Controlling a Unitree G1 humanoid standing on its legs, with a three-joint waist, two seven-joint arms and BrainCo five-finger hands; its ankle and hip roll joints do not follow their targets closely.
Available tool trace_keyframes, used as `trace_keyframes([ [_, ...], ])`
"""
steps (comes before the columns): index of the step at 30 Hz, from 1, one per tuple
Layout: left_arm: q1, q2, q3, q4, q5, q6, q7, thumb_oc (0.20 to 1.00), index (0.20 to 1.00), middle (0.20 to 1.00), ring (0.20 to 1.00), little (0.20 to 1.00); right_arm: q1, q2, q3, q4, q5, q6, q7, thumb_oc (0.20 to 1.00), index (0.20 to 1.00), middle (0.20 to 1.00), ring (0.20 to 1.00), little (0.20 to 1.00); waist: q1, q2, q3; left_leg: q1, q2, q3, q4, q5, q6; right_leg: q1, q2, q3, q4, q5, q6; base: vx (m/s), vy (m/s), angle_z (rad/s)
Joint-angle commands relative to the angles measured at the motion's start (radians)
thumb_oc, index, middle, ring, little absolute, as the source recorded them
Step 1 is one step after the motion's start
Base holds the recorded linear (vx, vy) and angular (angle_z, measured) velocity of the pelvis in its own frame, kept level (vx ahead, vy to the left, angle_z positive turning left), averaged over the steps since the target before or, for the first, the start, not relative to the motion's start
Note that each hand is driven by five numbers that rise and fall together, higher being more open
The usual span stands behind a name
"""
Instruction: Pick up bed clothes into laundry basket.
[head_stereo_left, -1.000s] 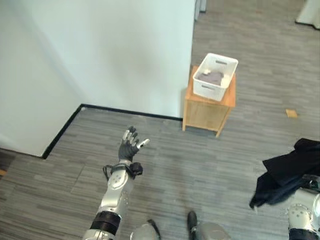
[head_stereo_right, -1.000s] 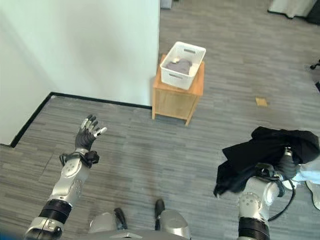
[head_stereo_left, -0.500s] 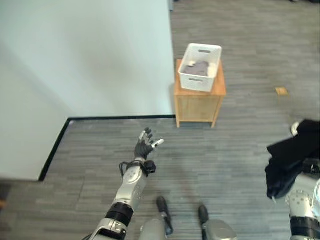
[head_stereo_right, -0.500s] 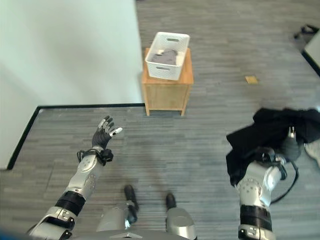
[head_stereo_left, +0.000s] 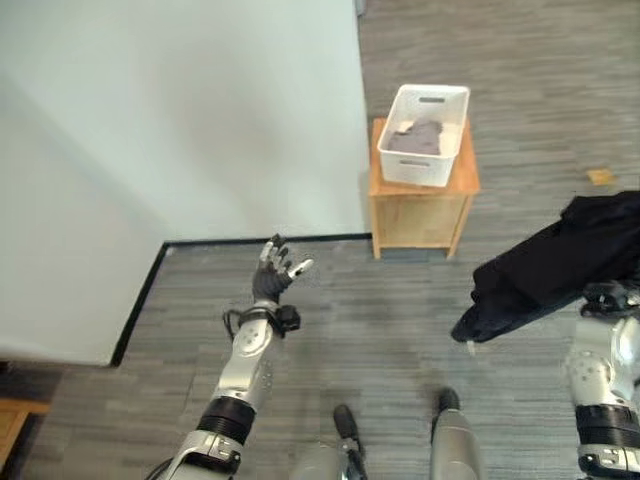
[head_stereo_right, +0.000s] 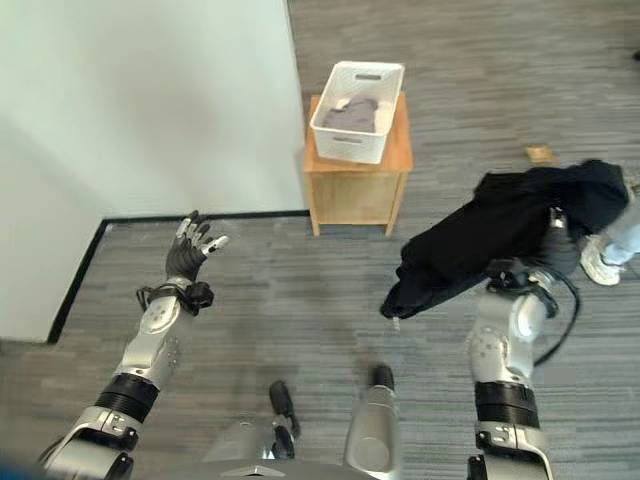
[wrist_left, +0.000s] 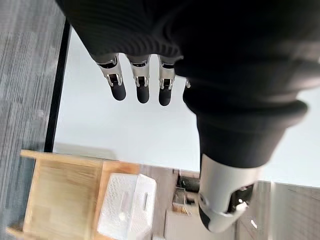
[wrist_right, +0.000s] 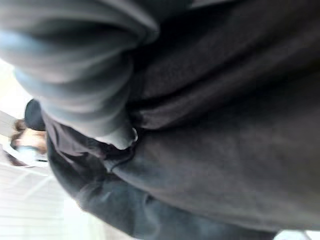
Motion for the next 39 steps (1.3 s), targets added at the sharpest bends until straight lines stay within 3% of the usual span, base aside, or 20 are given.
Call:
trace_keyframes([
  [1,-0.067,0.016,0.000,-0.043,0.000,-0.073,-0.006,1.000,1.000,1.000,1.000,1.000,-0.008,-0.060,-0.066,-0.095,-0.038,-0.070,0.007,0.200,0.200,0.200,0.200,0.200,-0.066,-0.024,-0.030,0.181,0.009,-0.093,-0.113,0.023,-0.046,0.054,0.016,0.163,-0.186,0.134,0.003,0.15,-0.460,1.06],
  [3,-0.057,0.001,0.007,-0.057,-0.005,-0.072,-0.008,1.000,1.000,1.000,1.000,1.000,-0.026,-0.074,-0.063,-0.090,-0.019,-0.075,0.020,0.200,0.200,0.200,0.200,0.200,-0.063,-0.034,-0.040,0.184,0.037,-0.098,-0.061,0.004,-0.059,0.071,0.006,0.114,-0.156,0.128,-0.005,0.12,-0.500,0.84],
  [5,-0.044,-0.022,0.008,-0.051,-0.019,-0.057,-0.028,1.000,1.000,1.000,1.000,1.000,0.002,-0.105,-0.075,-0.098,-0.010,-0.061,0.039,0.200,0.200,0.200,0.200,0.200,-0.062,-0.048,-0.048,0.127,0.124,-0.124,0.105,0.095,-0.077,0.139,0.054,0.097,-0.146,0.090,-0.064,0.08,-0.548,0.72],
  [6,-0.044,-0.023,0.006,-0.051,-0.019,-0.057,-0.028,1.000,1.000,1.000,1.000,1.000,0.005,-0.105,-0.077,-0.099,-0.008,-0.061,0.041,0.200,0.200,0.200,0.200,0.200,-0.071,-0.043,-0.046,0.116,0.131,-0.138,0.124,0.089,-0.081,0.144,0.058,0.084,-0.147,0.090,-0.068,0.12,-0.535,0.95],
  [7,-0.042,-0.044,-0.007,-0.054,-0.024,-0.042,-0.045,1.000,1.000,1.000,1.000,1.000,0.038,-0.128,-0.105,-0.092,0.005,-0.070,0.045,0.200,0.200,0.200,0.200,0.200,-0.060,-0.062,-0.037,0.055,0.175,-0.149,0.296,0.200,-0.080,0.220,0.078,0.046,-0.160,0.074,-0.122,0.03,-0.388,0.52],
  [8,-0.041,-0.044,-0.009,-0.055,-0.024,-0.041,-0.045,1.000,1.000,1.000,1.000,1.000,0.040,-0.128,-0.107,-0.092,0.006,-0.070,0.046,0.200,0.200,0.200,0.200,0.200,-0.064,-0.059,-0.034,0.048,0.178,-0.159,0.308,0.197,-0.082,0.226,0.081,0.039,-0.163,0.074,-0.125,0.05,-0.513,0.43],
  [11,-0.004,-0.061,-0.012,-0.066,-0.029,-0.025,-0.066,1.000,1.000,1.000,1.000,1.000,0.079,-0.124,-0.120,-0.082,0.000,-0.044,0.053,0.200,0.200,0.200,0.200,0.200,-0.045,-0.065,-0.032,0.014,0.148,-0.142,0.317,0.197,-0.079,0.300,0.105,0.007,-0.194,0.047,-0.146,0.04,-0.298,0.88],
  [12,0.001,-0.066,-0.016,-0.056,-0.029,-0.020,-0.068,1.000,1.000,1.000,1.000,1.000,0.092,-0.119,-0.128,-0.083,0.000,-0.040,0.055,0.200,0.200,0.200,0.200,0.200,-0.036,-0.060,-0.039,0.008,0.121,-0.139,0.259,0.193,-0.078,0.314,0.107,0.004,-0.202,0.047,-0.147,0.12,-0.163,-0.26],
  [13,0.000,-0.073,-0.022,-0.035,-0.020,-0.009,-0.076,1.000,1.000,1.000,1.000,1.000,0.116,-0.119,-0.145,-0.087,-0.020,-0.025,0.051,0.200,0.200,0.200,0.200,0.200,-0.038,-0.057,-0.051,-0.001,0.131,-0.069,0.137,0.205,-0.083,0.340,0.116,-0.025,-0.215,0.040,-0.147,0.12,-0.166,-0.10],
  [14,0.000,-0.074,-0.023,-0.034,-0.020,-0.010,-0.076,1.000,1.000,1.000,1.000,1.000,0.118,-0.118,-0.145,-0.089,-0.022,-0.023,0.050,0.200,0.200,0.200,0.200,0.200,-0.037,-0.059,-0.053,0.005,0.127,-0.066,0.125,0.209,-0.082,0.341,0.112,-0.025,-0.218,0.040,-0.147,0.15,-0.168,0.46],
  [15,-0.014,-0.076,-0.033,-0.018,-0.015,-0.009,-0.073,1.000,1.000,1.000,1.000,1.000,0.119,-0.120,-0.143,-0.075,-0.051,-0.018,0.041,0.200,0.200,0.200,0.200,0.200,-0.029,-0.046,-0.058,0.009,0.101,-0.064,0.022,0.211,-0.083,0.347,0.126,-0.029,-0.226,0.039,-0.146,0.08,-0.046,0.66],
  [20,-0.050,-0.076,-0.058,-0.015,-0.006,-0.010,-0.073,1.000,1.000,1.000,1.000,1.000,0.125,-0.096,-0.135,-0.081,-0.111,-0.004,0.016,0.200,0.200,0.200,0.200,0.200,-0.048,-0.022,-0.056,0.052,0.052,-0.096,-0.046,0.208,-0.078,0.348,0.124,-0.048,-0.238,0.040,-0.136,0.06,0.013,0.13],
  [21,-0.061,-0.067,-0.057,-0.019,0.005,-0.012,-0.068,1.000,1.000,1.000,1.000,1.000,0.128,-0.080,-0.125,-0.077,-0.131,0.008,0.017,0.200,0.200,0.200,0.200,0.200,-0.056,-0.013,-0.064,0.082,0.032,-0.090,-0.085,0.186,-0.069,0.353,0.112,-0.056,-0.237,0.030,-0.126,0.04,0.054,0.14],
  [31,-0.060,-0.043,-0.023,-0.018,0.030,-0.011,-0.047,1.000,1.000,1.000,1.000,1.000,0.105,-0.048,-0.101,-0.054,-0.204,0.033,-0.021,0.200,0.200,0.200,0.200,0.200,-0.047,0.012,-0.079,0.122,-0.015,-0.067,-0.174,0.166,-0.029,0.309,0.078,-0.031,-0.214,0.034,-0.095,0.06,0.083,-0.02],
  [39,-0.004,-0.043,0.023,-0.014,0.030,-0.008,-0.047,1.000,1.000,1.000,1.000,1.000,0.125,-0.042,-0.123,-0.033,-0.242,0.043,-0.022,0.200,0.200,0.200,0.200,0.200,-0.038,0.000,-0.092,0.141,-0.023,-0.055,-0.197,0.150,-0.017,0.300,0.070,-0.023,-0.230,0.043,-0.085,0.01,0.023,-0.05],
])
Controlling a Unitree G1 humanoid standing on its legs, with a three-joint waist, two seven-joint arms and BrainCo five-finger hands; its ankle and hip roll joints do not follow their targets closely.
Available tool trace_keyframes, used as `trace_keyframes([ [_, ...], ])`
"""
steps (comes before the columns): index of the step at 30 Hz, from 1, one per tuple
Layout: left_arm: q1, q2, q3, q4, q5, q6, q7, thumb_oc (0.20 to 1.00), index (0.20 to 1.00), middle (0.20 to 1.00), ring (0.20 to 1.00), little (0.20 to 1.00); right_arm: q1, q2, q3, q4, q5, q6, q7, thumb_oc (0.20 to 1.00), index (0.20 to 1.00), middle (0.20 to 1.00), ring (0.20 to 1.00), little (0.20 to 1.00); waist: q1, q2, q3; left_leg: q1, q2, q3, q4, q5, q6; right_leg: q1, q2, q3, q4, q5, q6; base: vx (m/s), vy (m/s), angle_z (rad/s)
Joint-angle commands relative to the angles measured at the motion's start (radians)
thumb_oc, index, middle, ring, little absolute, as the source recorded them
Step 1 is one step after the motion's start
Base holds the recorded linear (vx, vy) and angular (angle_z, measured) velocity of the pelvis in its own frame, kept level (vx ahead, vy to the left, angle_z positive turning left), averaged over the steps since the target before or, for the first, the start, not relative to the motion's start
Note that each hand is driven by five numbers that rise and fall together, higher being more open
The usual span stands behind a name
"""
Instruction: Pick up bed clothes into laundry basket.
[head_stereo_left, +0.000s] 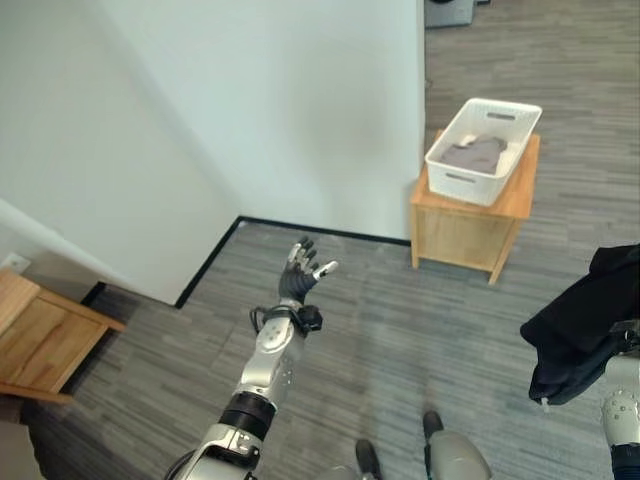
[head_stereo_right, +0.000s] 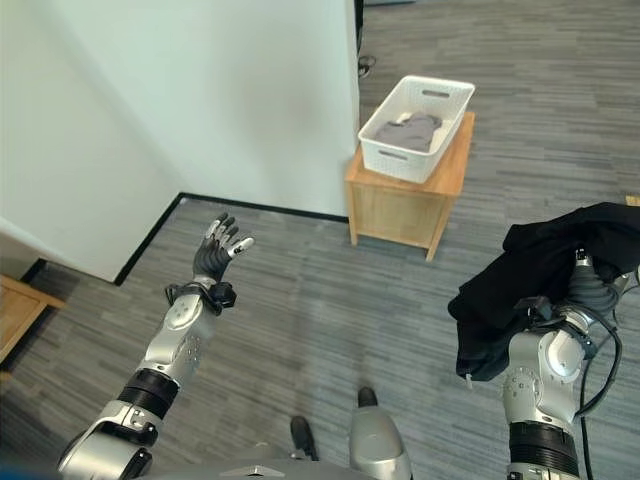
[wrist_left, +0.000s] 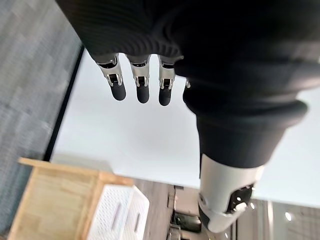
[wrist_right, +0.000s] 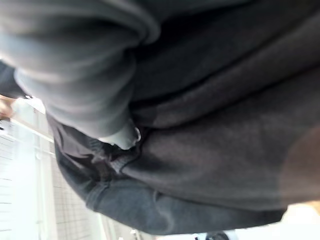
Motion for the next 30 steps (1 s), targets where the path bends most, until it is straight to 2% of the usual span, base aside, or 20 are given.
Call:
trace_keyframes([
  [1,0.005,0.047,0.026,-0.017,0.018,-0.046,0.001,1.000,1.000,1.000,1.000,1.000,-0.048,-0.019,-0.036,-0.030,-0.051,-0.059,0.016,0.200,0.200,0.200,0.200,0.200,0.011,-0.093,-0.060,0.027,0.014,0.006,0.011,0.041,-0.035,0.238,-0.108,0.047,-0.239,0.007,0.103,0.00,-0.010,-0.06],
  [2,0.009,0.049,0.032,-0.018,0.022,-0.043,0.001,1.000,1.000,1.000,1.000,1.000,-0.041,-0.019,-0.042,-0.027,-0.051,-0.059,0.017,0.200,0.200,0.200,0.200,0.200,0.012,-0.098,-0.062,0.031,0.015,0.006,0.013,0.038,-0.035,0.241,-0.107,0.044,-0.239,0.006,0.103,0.00,-0.006,-0.07],
  [3,0.205,0.244,0.356,-0.251,0.034,-0.069,-0.015,1.000,1.000,1.000,1.000,1.000,0.148,0.020,-0.052,0.014,0.003,0.026,0.238,0.200,0.200,0.200,0.200,0.200,0.026,-0.229,-0.097,0.079,0.139,0.088,0.084,-0.012,-0.080,0.288,-0.060,-0.135,-0.307,0.068,0.104,0.00,-0.006,-0.08],
  [6,0.185,0.252,0.353,-0.245,0.046,-0.070,-0.013,1.000,1.000,1.000,1.000,1.000,0.149,0.018,-0.050,0.024,-0.019,0.034,0.227,0.200,0.200,0.200,0.200,0.200,0.017,-0.220,-0.102,0.096,0.137,0.099,0.066,-0.007,-0.082,0.287,-0.057,-0.129,-0.302,0.066,0.102,0.02,0.035,-0.20],
  [8,0.184,0.249,0.357,-0.251,0.045,-0.077,-0.014,1.000,1.000,1.000,1.000,1.000,0.132,0.026,-0.053,0.022,-0.013,0.025,0.234,0.200,0.200,0.200,0.200,0.200,0.011,-0.210,-0.105,0.112,0.128,0.107,0.063,-0.022,-0.077,0.284,-0.061,-0.119,-0.299,0.067,0.104,0.04,0.056,-0.02],
  [13,0.182,0.236,0.363,-0.235,0.043,-0.078,-0.009,1.000,1.000,1.000,1.000,1.000,0.121,-0.001,-0.048,-0.008,-0.044,0.036,0.234,0.200,0.200,0.200,0.200,0.200,0.004,-0.206,-0.102,0.129,0.116,0.126,0.056,-0.036,-0.071,0.279,-0.069,-0.099,-0.292,0.072,0.110,0.05,0.041,-0.21],
  [22,0.191,0.226,0.367,-0.238,0.050,-0.080,-0.008,1.000,1.000,1.000,1.000,1.000,0.091,-0.018,-0.085,-0.043,-0.036,0.014,0.215,0.200,0.200,0.200,0.200,0.200,-0.010,-0.195,-0.097,0.139,0.086,0.149,0.051,-0.071,-0.054,0.250,-0.090,-0.062,-0.286,0.085,0.131,0.10,0.067,-0.15],
  [24,0.187,0.234,0.370,-0.232,0.051,-0.082,0.002,1.000,1.000,1.000,1.000,1.000,0.080,-0.027,-0.086,-0.048,-0.026,0.010,0.212,0.200,0.200,0.200,0.200,0.200,-0.014,-0.189,-0.091,0.140,0.079,0.152,0.051,-0.079,-0.045,0.222,-0.095,-0.047,-0.239,0.081,0.136,0.04,0.103,-0.16],
  [25,0.173,0.246,0.368,-0.233,0.048,-0.078,0.011,1.000,1.000,1.000,1.000,1.000,0.070,-0.030,-0.083,-0.077,-0.035,0.009,0.205,0.200,0.200,0.200,0.200,0.200,-0.030,-0.177,-0.056,0.151,0.070,0.161,0.049,-0.094,-0.022,0.113,-0.096,-0.019,-0.036,0.089,0.166,0.00,0.138,-0.10],
  [27,0.167,0.257,0.361,-0.236,0.049,-0.081,0.014,1.000,1.000,1.000,1.000,1.000,0.068,-0.023,-0.077,-0.111,-0.042,0.012,0.209,0.200,0.200,0.200,0.200,0.200,-0.052,-0.173,-0.016,0.173,0.064,0.173,0.044,-0.106,-0.006,0.018,-0.094,0.007,0.133,0.156,0.220,-0.02,0.111,-0.30],
  [28,0.166,0.258,0.362,-0.235,0.049,-0.081,0.013,1.000,1.000,1.000,1.000,1.000,0.067,-0.022,-0.076,-0.112,-0.043,0.012,0.208,0.200,0.200,0.200,0.200,0.200,-0.049,-0.175,-0.017,0.169,0.063,0.178,0.044,-0.100,-0.007,0.011,-0.093,0.011,0.135,0.162,0.218,-0.01,0.049,-0.36],
  [29,0.163,0.261,0.359,-0.239,0.048,-0.083,0.014,1.000,1.000,1.000,1.000,1.000,0.071,-0.017,-0.076,-0.123,-0.049,0.011,0.207,0.200,0.200,0.200,0.200,0.200,-0.062,-0.170,0.001,0.188,0.061,0.183,0.037,-0.110,-0.004,-0.022,-0.090,0.023,0.189,0.163,0.230,0.15,0.008,-0.38],
  [30,0.168,0.267,0.367,-0.249,0.048,-0.085,0.011,1.000,1.000,1.000,1.000,1.000,0.083,-0.006,-0.069,-0.132,-0.065,0.018,0.208,0.200,0.200,0.200,0.200,0.200,-0.072,-0.163,0.006,0.226,0.053,0.207,0.017,-0.123,-0.007,-0.064,-0.139,-0.029,0.161,0.171,0.220,0.16,0.015,-0.40],
])
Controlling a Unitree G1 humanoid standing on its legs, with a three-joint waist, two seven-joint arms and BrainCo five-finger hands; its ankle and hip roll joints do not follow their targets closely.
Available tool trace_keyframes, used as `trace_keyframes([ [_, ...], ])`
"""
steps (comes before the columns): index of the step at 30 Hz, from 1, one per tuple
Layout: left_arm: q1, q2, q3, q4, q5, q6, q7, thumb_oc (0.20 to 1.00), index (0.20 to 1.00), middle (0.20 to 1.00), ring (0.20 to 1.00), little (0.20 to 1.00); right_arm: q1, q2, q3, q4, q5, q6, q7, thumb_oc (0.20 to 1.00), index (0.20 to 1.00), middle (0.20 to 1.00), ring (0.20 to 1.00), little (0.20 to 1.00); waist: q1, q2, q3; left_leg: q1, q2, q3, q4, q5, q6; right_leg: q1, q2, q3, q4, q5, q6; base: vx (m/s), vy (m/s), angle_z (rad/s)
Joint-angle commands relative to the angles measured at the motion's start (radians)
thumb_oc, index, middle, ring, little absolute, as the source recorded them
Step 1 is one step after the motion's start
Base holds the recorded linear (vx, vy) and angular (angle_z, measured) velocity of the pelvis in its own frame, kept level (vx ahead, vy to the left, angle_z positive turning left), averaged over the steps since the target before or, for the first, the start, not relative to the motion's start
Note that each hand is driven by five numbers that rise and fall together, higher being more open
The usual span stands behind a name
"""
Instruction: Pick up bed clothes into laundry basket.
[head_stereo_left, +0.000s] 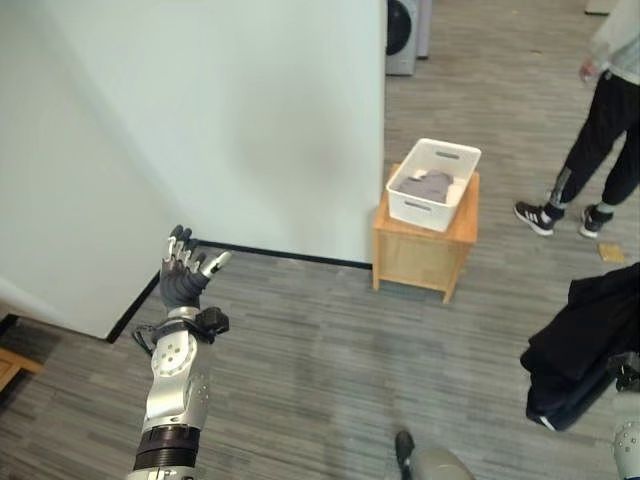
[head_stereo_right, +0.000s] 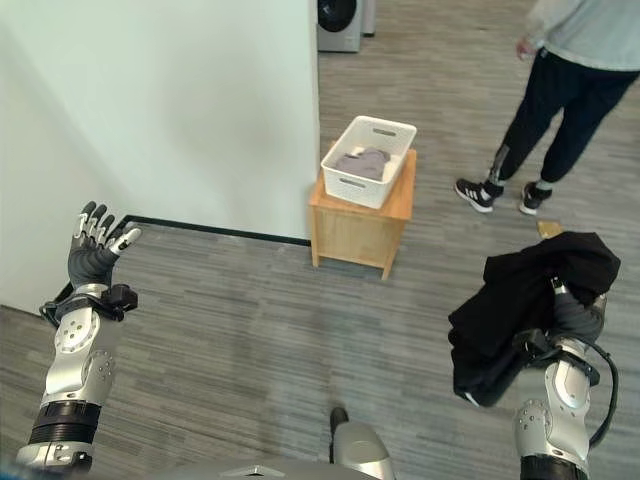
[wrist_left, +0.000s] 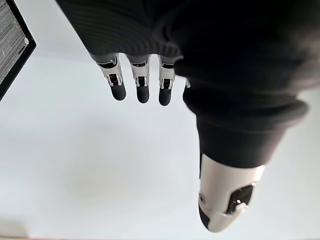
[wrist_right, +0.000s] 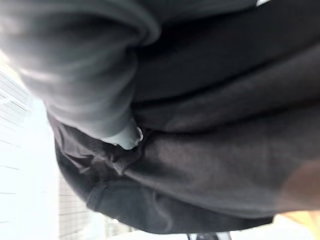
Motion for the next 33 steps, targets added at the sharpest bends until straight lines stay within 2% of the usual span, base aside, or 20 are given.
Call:
trace_keyframes([
  [1,-0.010,0.074,0.010,-0.034,0.018,-0.054,0.005,1.000,1.000,1.000,1.000,1.000,-0.043,-0.025,-0.035,-0.094,-0.047,-0.075,0.005,0.200,0.200,0.200,0.200,0.200,-0.033,-0.024,0.044,0.038,0.032,0.000,0.040,-0.052,-0.024,-0.055,-0.135,-0.031,0.064,0.151,0.078,0.22,-0.060,-0.35],
  [3,-0.012,0.073,0.018,-0.056,0.000,-0.064,-0.003,1.000,1.000,1.000,1.000,1.000,-0.037,-0.018,-0.045,-0.088,-0.043,-0.078,-0.002,0.200,0.200,0.200,0.200,0.200,-0.041,-0.014,0.030,0.074,0.031,0.013,0.013,-0.074,-0.056,-0.067,-0.185,-0.097,-0.132,0.126,0.070,0.27,-0.146,-0.43],
  [6,-0.025,0.073,0.007,-0.046,-0.006,-0.071,-0.001,1.000,1.000,1.000,1.000,1.000,-0.030,-0.008,-0.041,-0.088,-0.018,-0.093,0.006,0.200,0.200,0.200,0.200,0.200,-0.062,-0.012,0.012,0.106,0.055,0.007,0.021,-0.089,-0.087,-0.032,-0.168,-0.108,-0.276,0.140,0.064,0.29,-0.266,-0.34],
  [9,-0.022,0.067,0.007,-0.040,-0.002,-0.077,-0.006,1.000,1.000,1.000,1.000,1.000,-0.019,-0.015,-0.034,-0.090,-0.002,-0.094,0.018,0.200,0.200,0.200,0.200,0.200,-0.072,-0.019,0.002,0.108,0.096,0.011,0.097,-0.098,-0.111,0.011,-0.139,-0.093,-0.277,0.131,0.037,0.23,-0.415,0.06],
  [11,-0.005,0.049,0.011,-0.042,-0.015,-0.081,-0.020,1.000,1.000,1.000,1.000,1.000,-0.022,-0.039,-0.031,-0.085,0.015,-0.106,0.020,0.200,0.200,0.200,0.200,0.200,-0.068,-0.010,0.002,0.040,0.186,-0.025,0.318,-0.016,-0.145,0.062,-0.079,-0.087,-0.253,0.077,-0.026,0.26,-0.533,0.29],
  [12,0.006,0.030,0.018,-0.039,-0.038,-0.077,-0.013,1.000,1.000,1.000,1.000,1.000,-0.030,-0.069,-0.027,-0.075,0.037,-0.113,0.020,0.200,0.200,0.200,0.200,0.200,-0.037,-0.021,0.019,-0.066,0.264,-0.081,0.608,0.148,-0.163,0.140,-0.041,-0.098,-0.257,0.024,-0.103,0.23,-0.559,0.14],
  [13,0.005,0.030,0.018,-0.040,-0.038,-0.077,-0.013,1.000,1.000,1.000,1.000,1.000,-0.031,-0.070,-0.027,-0.073,0.038,-0.114,0.021,0.200,0.200,0.200,0.200,0.200,-0.042,-0.016,0.022,-0.076,0.274,-0.093,0.624,0.144,-0.168,0.142,-0.035,-0.106,-0.257,0.023,-0.107,0.25,-0.568,0.12],
  [15,0.020,0.020,0.011,-0.052,-0.066,-0.076,-0.023,1.000,1.000,1.000,1.000,1.000,-0.018,-0.106,-0.043,-0.073,0.041,-0.112,0.009,0.200,0.200,0.200,0.200,0.200,0.006,-0.063,0.063,-0.217,0.315,-0.104,0.855,0.188,-0.184,0.254,-0.029,-0.122,-0.284,-0.036,-0.166,0.21,-0.485,0.32],
  [16,0.020,0.020,0.011,-0.053,-0.066,-0.076,-0.023,1.000,1.000,1.000,1.000,1.000,-0.019,-0.106,-0.044,-0.072,0.041,-0.112,0.009,0.200,0.200,0.200,0.200,0.200,0.005,-0.065,0.061,-0.221,0.312,-0.104,0.855,0.190,-0.179,0.252,-0.032,-0.124,-0.287,-0.032,-0.166,0.24,-0.439,0.58],
  [17,0.020,0.012,0.005,-0.053,-0.072,-0.074,-0.023,1.000,1.000,1.000,1.000,1.000,-0.017,-0.119,-0.039,-0.076,0.040,-0.103,0.008,0.200,0.200,0.200,0.200,0.200,0.033,-0.066,0.072,-0.286,0.245,-0.111,0.805,0.146,-0.177,0.285,-0.032,-0.127,-0.298,-0.038,-0.159,0.21,-0.200,0.39],
  [19,0.018,0.007,0.000,-0.044,-0.070,-0.069,-0.020,1.000,1.000,1.000,1.000,1.000,-0.016,-0.121,-0.054,-0.069,0.036,-0.090,0.006,0.200,0.200,0.200,0.200,0.200,0.040,-0.080,0.064,-0.346,0.235,-0.109,0.775,0.155,-0.175,0.321,-0.044,-0.131,-0.330,-0.034,-0.151,0.23,-0.169,0.33],
  [20,0.019,0.009,0.001,-0.042,-0.070,-0.069,-0.018,1.000,1.000,1.000,1.000,1.000,-0.017,-0.125,-0.057,-0.071,0.033,-0.092,0.006,0.200,0.200,0.200,0.200,0.200,0.047,-0.068,0.065,-0.374,0.250,-0.091,0.688,0.168,-0.170,0.332,-0.036,-0.138,-0.331,-0.036,-0.147,0.25,-0.052,0.29],
  [22,0.015,0.010,-0.007,-0.046,-0.067,-0.069,-0.015,1.000,1.000,1.000,1.000,1.000,-0.018,-0.135,-0.056,-0.070,0.025,-0.089,0.000,0.200,0.200,0.200,0.200,0.200,0.062,-0.053,0.052,-0.381,0.229,-0.062,0.447,0.193,-0.163,0.355,-0.033,-0.145,-0.339,-0.052,-0.135,0.41,-0.016,-0.06],
  [23,0.013,0.005,-0.018,-0.042,-0.063,-0.070,-0.012,1.000,1.000,1.000,1.000,1.000,-0.026,-0.152,-0.037,-0.061,0.016,-0.088,-0.001,0.200,0.200,0.200,0.200,0.200,0.077,-0.030,0.049,-0.379,0.175,-0.066,0.172,0.263,-0.164,0.382,-0.022,-0.152,-0.330,-0.085,-0.121,0.36,0.016,0.06],
  [27,-0.007,0.014,-0.017,-0.041,-0.048,-0.079,-0.007,1.000,1.000,1.000,1.000,1.000,-0.075,-0.183,-0.003,-0.052,0.002,-0.077,0.002,0.200,0.200,0.200,0.200,0.200,0.081,-0.021,0.041,-0.365,0.141,-0.020,0.069,0.291,-0.157,0.430,-0.014,-0.160,-0.316,-0.118,-0.117,0.35,-0.060,0.19],
  [29,0.015,0.020,0.007,-0.071,-0.035,-0.079,-0.011,1.000,1.000,1.000,1.000,1.000,-0.107,-0.174,0.025,-0.079,-0.016,-0.066,0.023,0.200,0.200,0.200,0.200,0.200,0.092,0.000,0.002,-0.300,0.107,0.025,0.104,0.235,-0.109,0.476,-0.040,-0.162,-0.238,-0.179,-0.097,0.68,-0.003,0.54],
  [30,0.030,0.017,0.016,-0.085,-0.031,-0.071,-0.012,1.000,1.000,1.000,1.000,1.000,-0.109,-0.165,0.022,-0.082,-0.024,-0.062,0.028,0.200,0.200,0.200,0.200,0.200,0.105,-0.010,-0.010,-0.276,0.085,0.043,0.123,0.197,-0.082,0.462,-0.081,-0.172,-0.132,-0.155,-0.070,0.54,0.036,-0.15],
  [31,0.030,0.017,0.016,-0.085,-0.031,-0.071,-0.012,1.000,1.000,1.000,1.000,1.000,-0.109,-0.165,0.022,-0.082,-0.024,-0.062,0.028,0.200,0.200,0.200,0.200,0.200,0.106,-0.011,-0.010,-0.276,0.084,0.044,0.123,0.196,-0.081,0.460,-0.082,-0.171,-0.129,-0.157,-0.070,0.41,0.038,-0.52],
  [32,0.033,0.014,0.021,-0.091,-0.025,-0.069,-0.008,1.000,1.000,1.000,1.000,1.000,-0.110,-0.158,0.023,-0.081,-0.031,-0.063,0.027,0.200,0.200,0.200,0.200,0.200,0.112,-0.023,-0.016,-0.244,0.053,0.029,0.123,0.150,-0.066,0.439,-0.117,-0.171,-0.012,-0.080,-0.030,0.37,0.076,-0.27],
  [33,0.036,0.017,0.024,-0.102,-0.023,-0.068,-0.004,1.000,1.000,1.000,1.000,1.000,-0.098,-0.145,0.018,-0.086,-0.050,-0.049,0.028,0.200,0.200,0.200,0.200,0.200,0.099,-0.026,-0.002,-0.185,0.013,0.047,0.100,0.129,-0.012,0.339,-0.156,-0.154,0.183,0.068,0.007,0.36,0.083,-0.16],
])
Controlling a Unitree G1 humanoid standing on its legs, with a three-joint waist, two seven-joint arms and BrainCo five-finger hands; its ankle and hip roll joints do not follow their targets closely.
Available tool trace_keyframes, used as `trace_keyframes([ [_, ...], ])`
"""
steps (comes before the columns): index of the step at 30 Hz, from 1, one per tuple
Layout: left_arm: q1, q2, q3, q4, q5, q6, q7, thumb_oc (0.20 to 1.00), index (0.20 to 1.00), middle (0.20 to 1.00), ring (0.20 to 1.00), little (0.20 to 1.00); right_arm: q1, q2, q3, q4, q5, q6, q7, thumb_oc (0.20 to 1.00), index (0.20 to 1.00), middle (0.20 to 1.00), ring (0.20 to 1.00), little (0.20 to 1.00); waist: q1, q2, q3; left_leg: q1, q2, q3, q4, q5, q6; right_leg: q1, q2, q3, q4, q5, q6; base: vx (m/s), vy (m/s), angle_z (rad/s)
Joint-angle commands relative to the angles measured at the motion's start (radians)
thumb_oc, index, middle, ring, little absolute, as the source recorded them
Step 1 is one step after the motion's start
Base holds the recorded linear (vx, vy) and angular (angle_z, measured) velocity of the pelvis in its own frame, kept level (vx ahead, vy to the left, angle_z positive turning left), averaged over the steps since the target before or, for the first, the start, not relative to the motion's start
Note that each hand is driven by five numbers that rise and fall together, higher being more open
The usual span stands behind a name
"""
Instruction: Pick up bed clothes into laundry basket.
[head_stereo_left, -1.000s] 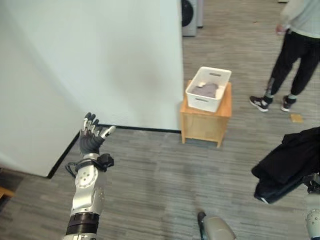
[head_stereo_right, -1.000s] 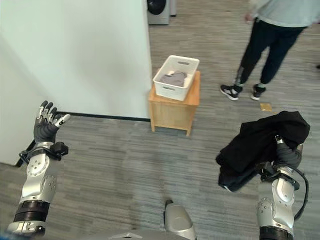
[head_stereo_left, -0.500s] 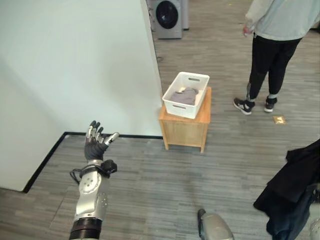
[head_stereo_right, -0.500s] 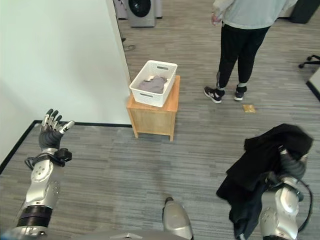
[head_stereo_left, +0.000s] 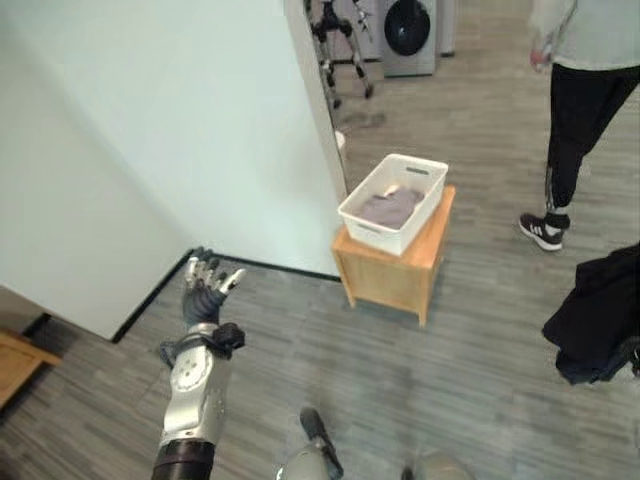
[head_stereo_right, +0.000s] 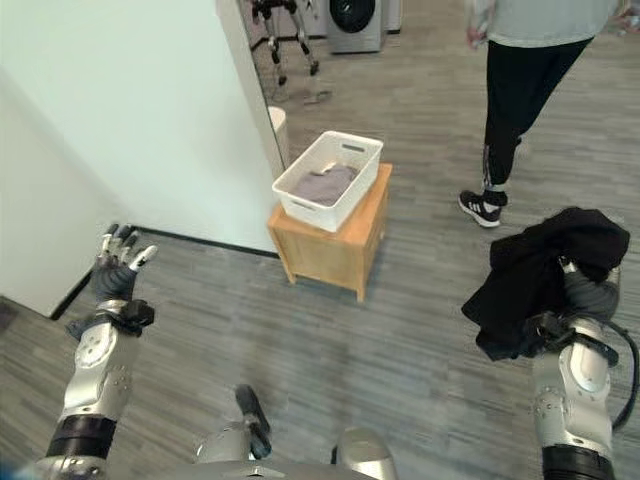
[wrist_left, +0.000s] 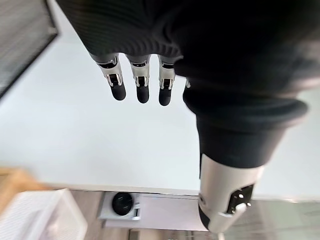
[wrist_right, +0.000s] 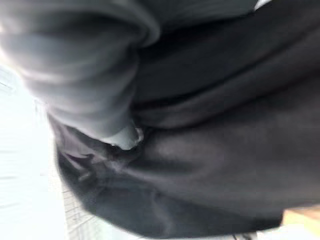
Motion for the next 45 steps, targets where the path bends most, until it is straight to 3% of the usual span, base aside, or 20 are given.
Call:
trace_keyframes([
  [1,-0.028,0.088,0.043,-0.048,0.021,-0.049,0.004,1.000,1.000,1.000,1.000,1.000,-0.050,-0.020,-0.017,-0.097,-0.057,-0.047,0.026,0.200,0.200,0.200,0.200,0.200,-0.017,-0.031,-0.027,0.107,-0.022,0.009,-0.143,-0.024,0.059,0.016,-0.169,-0.009,0.255,0.281,0.158,0.24,0.057,0.02],
  [3,-0.038,0.101,0.040,-0.051,0.018,-0.054,0.010,1.000,1.000,1.000,1.000,1.000,-0.040,-0.019,-0.034,-0.091,-0.072,-0.045,0.017,0.200,0.200,0.200,0.200,0.200,-0.043,-0.023,-0.010,0.150,-0.041,-0.040,-0.161,-0.045,0.080,-0.099,-0.146,0.063,0.420,0.341,0.158,0.20,-0.049,0.56],
  [6,-0.055,0.116,0.036,-0.054,0.020,-0.055,0.017,1.000,1.000,1.000,1.000,1.000,-0.026,-0.009,-0.053,-0.079,-0.066,-0.053,0.003,0.200,0.200,0.200,0.200,0.200,-0.084,0.003,0.018,0.196,-0.039,-0.085,-0.187,-0.062,0.077,-0.246,-0.127,0.141,0.461,0.256,0.123,0.19,-0.110,0.64],
  [8,-0.070,0.116,0.032,-0.058,0.008,-0.058,0.008,1.000,1.000,1.000,1.000,1.000,-0.018,-0.004,-0.075,-0.077,-0.059,-0.055,-0.001,0.200,0.200,0.200,0.200,0.200,-0.105,0.013,0.021,0.199,-0.032,-0.111,-0.184,-0.071,0.059,-0.281,-0.130,0.159,0.331,0.222,0.100,0.22,-0.253,0.30],
  [9,-0.076,0.116,0.032,-0.055,-0.005,-0.063,0.007,1.000,1.000,1.000,1.000,1.000,-0.011,-0.002,-0.090,-0.076,-0.052,-0.058,-0.007,0.200,0.200,0.200,0.200,0.200,-0.121,0.005,0.011,0.215,-0.040,-0.127,-0.185,-0.097,0.037,-0.284,-0.157,0.184,0.130,0.199,0.107,0.24,-0.249,0.51],
  [11,-0.080,0.118,0.031,-0.047,-0.007,-0.066,0.010,1.000,1.000,1.000,1.000,1.000,-0.007,-0.001,-0.097,-0.069,-0.044,-0.062,-0.010,0.200,0.200,0.200,0.200,0.200,-0.138,0.005,0.004,0.227,-0.041,-0.144,-0.184,-0.117,0.028,-0.252,-0.148,0.201,-0.009,0.198,0.123,0.24,-0.199,0.50],
  [13,-0.095,0.119,0.028,-0.031,-0.017,-0.077,0.011,1.000,1.000,1.000,1.000,1.000,-0.009,-0.002,-0.110,-0.058,-0.027,-0.075,-0.016,0.200,0.200,0.200,0.200,0.200,-0.163,-0.005,-0.011,0.260,-0.045,-0.174,-0.187,-0.147,0.013,-0.238,-0.110,0.294,-0.204,0.256,0.151,0.33,-0.311,0.70],
  [17,-0.109,0.094,0.003,-0.015,-0.018,-0.077,-0.007,1.000,1.000,1.000,1.000,1.000,-0.011,-0.027,-0.104,-0.075,-0.005,-0.089,-0.001,0.200,0.200,0.200,0.200,0.200,-0.170,-0.033,-0.012,0.264,-0.015,-0.203,-0.087,-0.177,-0.013,-0.206,-0.078,0.310,-0.201,0.269,0.129,0.18,-0.324,0.36],
  [19,-0.121,0.091,-0.014,0.003,-0.024,-0.077,-0.018,1.000,1.000,1.000,1.000,1.000,-0.018,-0.054,-0.112,-0.077,0.005,-0.089,0.008,0.200,0.200,0.200,0.200,0.200,-0.173,-0.037,-0.004,0.208,0.023,-0.214,0.029,-0.152,-0.036,-0.187,-0.076,0.286,-0.202,0.263,0.108,0.08,-0.327,0.38],
  [21,-0.136,0.068,-0.043,0.018,-0.063,-0.078,-0.031,1.000,1.000,1.000,1.000,1.000,-0.024,-0.133,-0.129,-0.069,0.003,-0.090,0.005,0.200,0.200,0.200,0.200,0.200,-0.155,-0.072,0.014,0.093,0.070,-0.210,0.257,-0.041,-0.078,-0.107,-0.085,0.238,-0.231,0.237,0.056,0.10,-0.330,0.66],
  [23,-0.134,0.059,-0.053,0.028,-0.083,-0.074,-0.035,1.000,1.000,1.000,1.000,1.000,-0.022,-0.160,-0.137,-0.067,0.002,-0.086,0.005,0.200,0.200,0.200,0.200,0.200,-0.154,-0.081,0.021,0.057,0.099,-0.192,0.293,-0.017,-0.087,-0.080,-0.085,0.216,-0.243,0.229,0.044,0.09,-0.225,0.86],
  [25,-0.135,0.056,-0.073,0.044,-0.088,-0.062,-0.046,1.000,1.000,1.000,1.000,1.000,-0.023,-0.215,-0.152,-0.058,0.000,-0.079,0.000,0.200,0.200,0.200,0.200,0.200,-0.150,-0.090,0.018,0.022,0.190,-0.098,0.211,0.019,-0.096,-0.037,-0.098,0.177,-0.270,0.213,0.043,0.16,-0.129,0.44],
  [26,-0.136,0.054,-0.074,0.045,-0.088,-0.062,-0.046,1.000,1.000,1.000,1.000,1.000,-0.023,-0.217,-0.153,-0.057,0.001,-0.080,0.001,0.200,0.200,0.200,0.200,0.200,-0.149,-0.090,0.017,0.026,0.187,-0.096,0.202,0.024,-0.096,-0.036,-0.099,0.178,-0.274,0.214,0.043,0.13,0.014,0.56],
  [28,-0.155,0.064,-0.106,0.068,-0.085,-0.052,-0.048,1.000,1.000,1.000,1.000,1.000,-0.020,-0.287,-0.160,-0.029,0.012,-0.070,0.004,0.200,0.200,0.200,0.200,0.200,-0.138,-0.079,-0.002,0.035,0.217,-0.048,-0.016,0.063,-0.105,-0.015,-0.104,0.136,-0.305,0.199,0.062,0.21,0.069,0.49],
  [30,-0.179,0.086,-0.137,0.081,-0.083,-0.052,-0.043,1.000,1.000,1.000,1.000,1.000,-0.037,-0.376,-0.152,0.047,0.022,-0.058,0.008,0.200,0.200,0.200,0.200,0.200,-0.133,-0.072,-0.010,0.038,0.207,-0.033,-0.105,0.105,-0.118,0.000,-0.113,0.096,-0.312,0.192,0.081,0.27,0.081,0.49],
  [34,-0.217,0.107,-0.182,0.110,-0.123,-0.051,-0.071,1.000,1.000,1.000,1.000,1.000,-0.109,-0.532,-0.104,0.182,0.055,-0.017,0.041,0.200,0.200,0.200,0.200,0.200,-0.141,-0.049,-0.024,0.066,0.168,-0.033,-0.095,0.063,-0.112,0.022,-0.134,0.078,-0.297,0.164,0.105,0.26,0.179,0.31],
  [38,-0.261,0.119,-0.242,0.135,-0.115,-0.045,-0.073,1.000,1.000,1.000,1.000,1.000,-0.203,-0.681,-0.024,0.359,0.045,0.047,0.085,0.200,0.200,0.200,0.200,0.200,-0.121,-0.050,-0.038,0.130,0.088,-0.016,-0.133,-0.020,-0.052,-0.014,-0.207,0.075,-0.106,0.181,0.147,0.23,0.217,0.00],
  [39,-0.284,0.126,-0.282,0.141,-0.120,-0.045,-0.081,1.000,1.000,1.000,1.000,1.000,-0.295,-0.764,0.052,0.466,-0.008,0.081,0.102,0.200,0.200,0.200,0.200,0.200,-0.109,-0.053,-0.022,0.160,0.057,-0.008,-0.153,-0.035,-0.031,-0.072,-0.231,0.088,-0.014,0.247,0.163,0.09,0.150,0.04],
  [41,-0.297,0.133,-0.304,0.147,-0.116,-0.040,-0.089,1.000,1.000,1.000,1.000,1.000,-0.413,-0.819,0.164,0.550,-0.079,0.115,0.117,0.200,0.200,0.200,0.200,0.200,-0.102,-0.056,-0.011,0.180,0.039,-0.012,-0.177,-0.040,-0.021,-0.120,-0.226,0.105,0.046,0.265,0.164,0.14,0.174,0.03],
  [45,-0.312,0.140,-0.330,0.156,-0.129,-0.039,-0.115,1.000,1.000,1.000,1.000,1.000,-0.602,-0.911,0.345,0.677,-0.170,0.149,0.153,0.200,0.200,0.200,0.200,0.200,-0.099,-0.061,-0.012,0.195,0.027,-0.041,-0.226,-0.036,-0.026,-0.166,-0.155,0.146,-0.026,0.226,0.162,0.12,0.054,0.10],
])
